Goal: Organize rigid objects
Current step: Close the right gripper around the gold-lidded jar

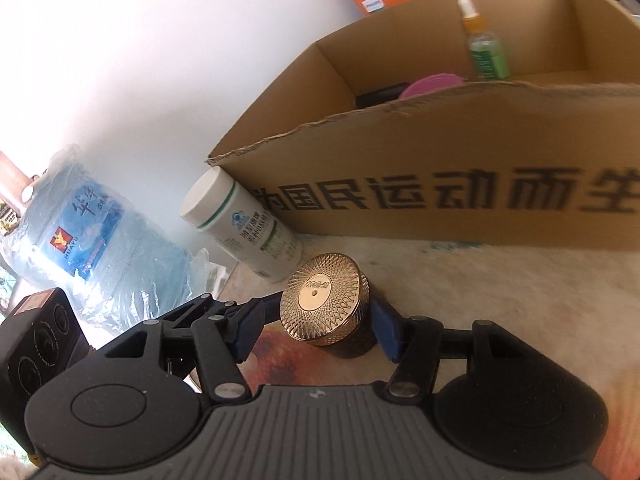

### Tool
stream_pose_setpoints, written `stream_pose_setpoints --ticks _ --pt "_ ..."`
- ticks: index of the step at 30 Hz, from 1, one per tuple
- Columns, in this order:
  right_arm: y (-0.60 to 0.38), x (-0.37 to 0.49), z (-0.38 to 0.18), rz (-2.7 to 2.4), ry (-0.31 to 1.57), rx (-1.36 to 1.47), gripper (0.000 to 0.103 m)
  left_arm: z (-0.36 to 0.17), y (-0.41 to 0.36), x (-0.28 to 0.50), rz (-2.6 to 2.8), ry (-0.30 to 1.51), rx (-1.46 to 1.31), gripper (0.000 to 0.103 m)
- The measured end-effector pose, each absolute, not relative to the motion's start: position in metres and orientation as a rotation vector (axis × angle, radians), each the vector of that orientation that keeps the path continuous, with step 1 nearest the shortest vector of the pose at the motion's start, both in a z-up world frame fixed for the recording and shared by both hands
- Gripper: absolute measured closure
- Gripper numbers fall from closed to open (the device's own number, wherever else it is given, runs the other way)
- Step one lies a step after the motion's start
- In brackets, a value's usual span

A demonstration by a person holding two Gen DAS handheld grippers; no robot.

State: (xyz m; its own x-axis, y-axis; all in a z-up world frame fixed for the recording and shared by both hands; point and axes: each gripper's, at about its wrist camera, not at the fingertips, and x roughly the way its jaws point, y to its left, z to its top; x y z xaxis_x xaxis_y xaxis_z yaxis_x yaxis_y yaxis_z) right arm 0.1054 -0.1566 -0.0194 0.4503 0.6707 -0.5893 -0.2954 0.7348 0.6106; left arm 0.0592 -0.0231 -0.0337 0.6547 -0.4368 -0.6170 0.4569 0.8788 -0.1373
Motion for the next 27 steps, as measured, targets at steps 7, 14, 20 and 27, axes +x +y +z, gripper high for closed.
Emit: stream_pose_setpoints --ticks 7,14,20,27 --pt "-0.199 0.078 -0.021 0.529 0.912 0.529 0.041 -0.030 -0.056 0.043 -0.623 0.685 0.066 0.007" --pt "-0.224 0.059 -0.023 0.467 0.890 0.572 0.041 -0.027 -0.076 0.038 -0.689 0.694 0.077 0.007" --pt "-0.227 0.057 -0.026 0.456 0.888 0.587 0.041 -0.029 -0.084 0.039 -0.687 0.698 0.092 0.007" --pt "-0.226 0.056 -0.025 0.452 0.887 0.570 0.041 -0.028 -0.087 0.043 -0.684 0.701 0.089 0.007"
